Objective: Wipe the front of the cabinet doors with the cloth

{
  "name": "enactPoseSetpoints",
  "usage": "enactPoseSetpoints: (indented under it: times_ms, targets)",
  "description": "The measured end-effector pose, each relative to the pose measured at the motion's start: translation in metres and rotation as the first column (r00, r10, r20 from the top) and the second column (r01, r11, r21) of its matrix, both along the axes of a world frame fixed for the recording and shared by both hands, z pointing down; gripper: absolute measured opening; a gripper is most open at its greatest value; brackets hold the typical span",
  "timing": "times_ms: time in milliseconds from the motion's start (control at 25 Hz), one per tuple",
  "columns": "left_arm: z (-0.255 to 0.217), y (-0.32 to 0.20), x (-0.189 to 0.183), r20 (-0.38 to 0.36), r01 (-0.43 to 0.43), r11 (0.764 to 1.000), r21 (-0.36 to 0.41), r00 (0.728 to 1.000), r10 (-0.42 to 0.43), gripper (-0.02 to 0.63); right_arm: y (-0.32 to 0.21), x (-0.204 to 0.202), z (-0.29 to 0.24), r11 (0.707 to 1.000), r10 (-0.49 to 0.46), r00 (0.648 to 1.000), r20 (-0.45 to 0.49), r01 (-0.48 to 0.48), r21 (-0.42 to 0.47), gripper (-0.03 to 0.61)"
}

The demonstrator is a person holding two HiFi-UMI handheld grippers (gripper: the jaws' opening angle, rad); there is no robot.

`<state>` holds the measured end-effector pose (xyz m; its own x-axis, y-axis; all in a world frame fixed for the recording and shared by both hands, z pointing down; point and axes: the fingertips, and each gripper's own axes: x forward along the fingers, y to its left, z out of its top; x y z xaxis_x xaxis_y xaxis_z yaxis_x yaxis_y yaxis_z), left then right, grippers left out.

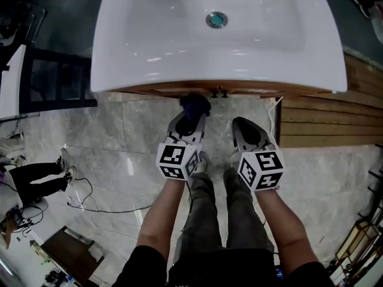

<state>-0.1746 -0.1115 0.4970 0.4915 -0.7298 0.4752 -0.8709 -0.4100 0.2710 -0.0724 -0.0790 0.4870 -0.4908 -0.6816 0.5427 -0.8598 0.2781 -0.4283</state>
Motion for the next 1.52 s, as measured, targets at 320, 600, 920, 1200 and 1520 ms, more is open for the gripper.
enactPoseSetpoints:
  times_ms: [320, 600, 920, 1200, 1520]
  targets:
    - [0.017, 0.013, -0.081, 0.042, 0.09, 0.995, -0.03, 0.995, -0.089, 0.098, 0.006, -0.058, 0.007, 0.997, -0.08, 0.997, 0.002, 0.08, -0.012, 0.044]
    - [0.031, 0.012, -0.129, 0.058, 0.134, 0.99, -0.033, 0.99, -0.132, 0.098, -0.004, -0.101, 0.015, 0.988, -0.154, 0.988, -0.012, 0.154, -0.006, 0.044]
    - [0.053, -0.008, -0.168, 0.076, 0.172, 0.984, -0.037, 0.983, -0.168, 0.098, -0.008, -0.123, 0.037, 0.98, -0.196, 0.979, -0.051, 0.195, -0.029, 0.044]
    - [0.063, -0.032, -0.176, 0.087, 0.175, 0.984, -0.043, 0.981, -0.171, 0.1, -0.006, -0.127, 0.044, 0.982, -0.185, 0.982, -0.047, 0.183, -0.045, 0.044]
    - [0.061, -0.033, -0.136, 0.073, 0.077, 0.997, -0.019, 0.994, -0.075, 0.1, -0.014, -0.117, 0.038, 0.986, -0.162, 0.986, -0.044, 0.161, -0.032, 0.044]
